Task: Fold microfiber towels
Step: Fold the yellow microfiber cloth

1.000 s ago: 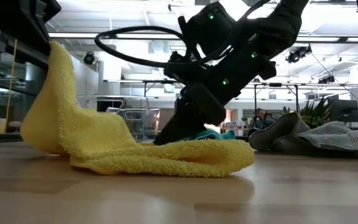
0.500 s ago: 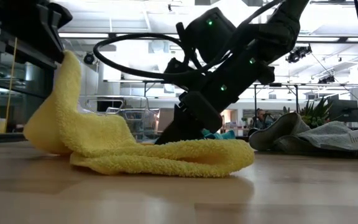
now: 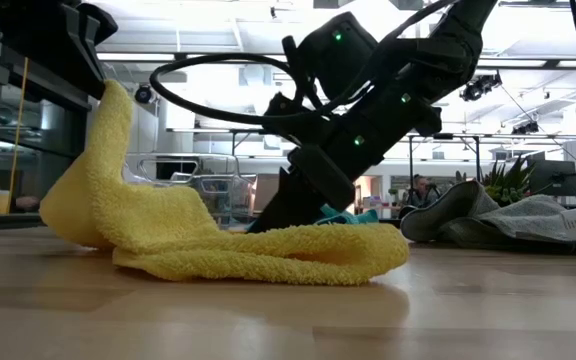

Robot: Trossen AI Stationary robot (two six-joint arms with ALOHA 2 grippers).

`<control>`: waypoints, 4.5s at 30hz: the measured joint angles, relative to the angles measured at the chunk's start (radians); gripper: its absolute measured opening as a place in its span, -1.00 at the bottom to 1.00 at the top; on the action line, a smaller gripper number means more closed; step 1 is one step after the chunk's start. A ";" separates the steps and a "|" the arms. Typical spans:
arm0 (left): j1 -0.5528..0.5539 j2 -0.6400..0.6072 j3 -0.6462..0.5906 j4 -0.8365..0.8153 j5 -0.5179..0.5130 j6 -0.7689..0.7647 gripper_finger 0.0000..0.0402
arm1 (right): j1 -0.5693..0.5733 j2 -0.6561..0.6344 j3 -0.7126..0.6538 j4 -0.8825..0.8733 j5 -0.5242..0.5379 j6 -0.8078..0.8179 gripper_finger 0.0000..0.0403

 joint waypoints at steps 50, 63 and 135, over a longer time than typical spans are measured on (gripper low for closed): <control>-0.038 -0.100 0.132 -0.114 -0.570 0.133 -1.00 | 0.202 -0.768 0.016 -0.603 0.496 -0.198 -1.00; -0.173 -0.131 0.125 -0.142 -0.483 0.180 -1.00 | 0.258 -0.768 0.128 -0.785 0.536 -0.113 -1.00; -0.243 0.329 -0.014 0.019 -0.166 -0.386 -1.00 | 0.311 -0.188 0.206 -0.963 0.235 0.436 -1.00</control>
